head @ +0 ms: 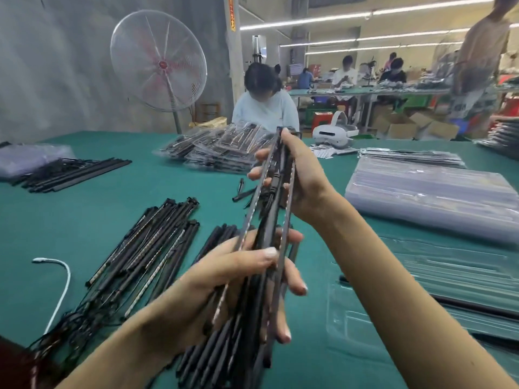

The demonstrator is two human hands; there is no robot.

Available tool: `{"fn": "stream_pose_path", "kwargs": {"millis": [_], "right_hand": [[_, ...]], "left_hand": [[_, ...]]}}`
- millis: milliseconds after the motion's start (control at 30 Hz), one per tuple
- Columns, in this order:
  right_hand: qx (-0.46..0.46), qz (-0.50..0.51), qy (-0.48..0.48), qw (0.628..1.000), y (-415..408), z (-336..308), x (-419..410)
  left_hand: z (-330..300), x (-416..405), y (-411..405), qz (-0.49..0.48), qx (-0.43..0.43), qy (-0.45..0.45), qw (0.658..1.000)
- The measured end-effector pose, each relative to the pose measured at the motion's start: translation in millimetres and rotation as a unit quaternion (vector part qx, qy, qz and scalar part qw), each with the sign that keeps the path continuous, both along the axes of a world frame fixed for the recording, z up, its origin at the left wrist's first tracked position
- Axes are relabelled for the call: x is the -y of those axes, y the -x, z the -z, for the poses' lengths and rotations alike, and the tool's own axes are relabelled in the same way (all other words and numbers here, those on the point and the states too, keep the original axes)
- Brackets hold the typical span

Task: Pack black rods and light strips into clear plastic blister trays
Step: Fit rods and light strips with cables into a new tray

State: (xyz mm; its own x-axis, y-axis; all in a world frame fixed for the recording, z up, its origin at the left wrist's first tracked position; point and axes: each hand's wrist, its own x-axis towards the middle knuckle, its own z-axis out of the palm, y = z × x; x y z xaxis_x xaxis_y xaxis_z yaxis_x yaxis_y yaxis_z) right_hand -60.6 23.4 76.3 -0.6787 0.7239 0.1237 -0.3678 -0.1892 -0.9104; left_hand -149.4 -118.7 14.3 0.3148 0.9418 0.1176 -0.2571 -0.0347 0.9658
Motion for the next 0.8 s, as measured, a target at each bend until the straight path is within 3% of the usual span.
{"fn": "stream_pose_path", "kwargs": {"millis": [133,200,300,333,467,533,667,800], "right_hand": [[0.155,0.0,-0.081,0.985,-53.0,-0.1,-26.1],[0.203,0.074,-0.127,0.968,-84.9,-4.5,-36.5],[0.349,0.219,-0.259,0.873,-138.0,-5.1,-52.0],[0.352,0.232,-0.268,0.866,-154.4,-2.1,-55.0],[0.237,0.112,-0.158,0.952,-215.5,19.4,-46.3],[0.179,0.07,-0.105,0.976,-242.4,34.6,-40.5],[0.089,0.068,-0.041,0.993,-278.9,62.9,-30.4],[-0.031,0.062,0.053,0.996,-290.5,91.4,-25.2]], "left_hand": [[-6.6,-8.6,-71.9,-0.013,0.052,0.012,0.999],[3.3,-20.9,-95.4,-0.005,0.073,0.025,0.997],[8.8,-31.2,-134.4,0.041,0.088,0.033,0.995],[11.7,-35.3,-147.1,0.054,0.095,0.035,0.993],[18.0,-55.8,-191.8,0.059,0.107,0.03,0.992],[17.9,-67.6,-208.5,0.05,0.12,0.03,0.991],[17.7,-89.5,-227.4,0.018,0.098,0.033,0.995],[24.8,-112.2,-237.8,-0.074,0.09,-0.001,0.993]]}}
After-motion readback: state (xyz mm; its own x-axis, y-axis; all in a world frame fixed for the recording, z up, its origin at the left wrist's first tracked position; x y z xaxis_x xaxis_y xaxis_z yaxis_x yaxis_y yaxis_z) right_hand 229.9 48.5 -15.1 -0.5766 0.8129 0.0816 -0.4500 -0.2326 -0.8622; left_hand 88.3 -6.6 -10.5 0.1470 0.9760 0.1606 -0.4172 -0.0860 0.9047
